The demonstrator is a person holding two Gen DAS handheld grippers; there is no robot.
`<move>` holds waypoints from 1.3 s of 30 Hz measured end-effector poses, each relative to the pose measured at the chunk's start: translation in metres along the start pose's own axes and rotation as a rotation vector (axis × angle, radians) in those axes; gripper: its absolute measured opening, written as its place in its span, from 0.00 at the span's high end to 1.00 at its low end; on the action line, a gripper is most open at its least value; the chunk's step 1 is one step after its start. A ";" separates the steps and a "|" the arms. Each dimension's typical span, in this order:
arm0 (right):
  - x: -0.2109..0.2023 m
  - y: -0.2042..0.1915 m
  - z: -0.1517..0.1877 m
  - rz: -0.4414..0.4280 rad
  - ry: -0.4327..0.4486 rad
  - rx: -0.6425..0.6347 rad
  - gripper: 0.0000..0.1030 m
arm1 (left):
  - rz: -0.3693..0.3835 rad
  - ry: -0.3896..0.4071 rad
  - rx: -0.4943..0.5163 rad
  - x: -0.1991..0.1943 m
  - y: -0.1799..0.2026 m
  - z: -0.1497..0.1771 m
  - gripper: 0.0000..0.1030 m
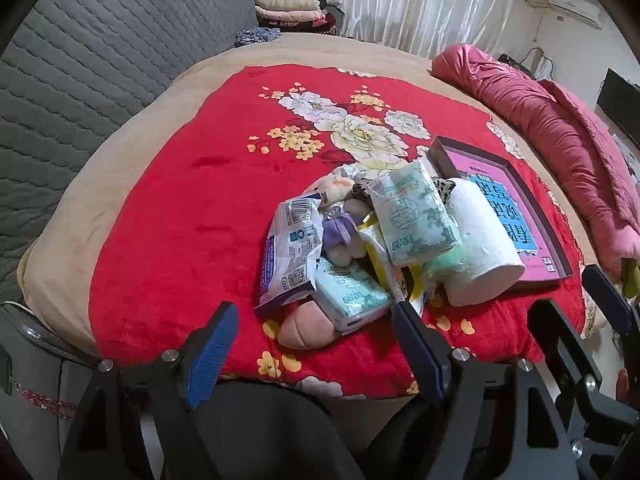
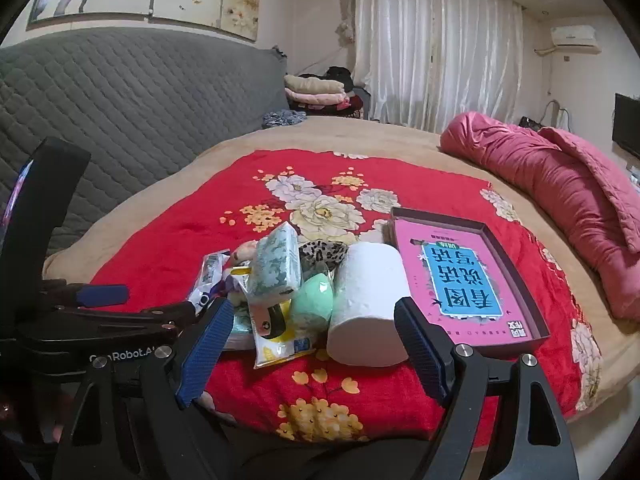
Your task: Organize soft objects
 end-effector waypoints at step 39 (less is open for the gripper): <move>-0.003 0.000 0.000 0.013 0.001 -0.006 0.19 | 0.007 -0.004 -0.009 0.001 -0.003 -0.001 0.24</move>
Point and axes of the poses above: each gripper's, at about its wrist camera, not at the fingertips, and x roughly the way its jaws point, y to its right, z to its underside, the point moved 2 cm from there along x, roughly the way its jaws point, and after that the axes turned 15 degrees about -x, right-handed, at the moved point
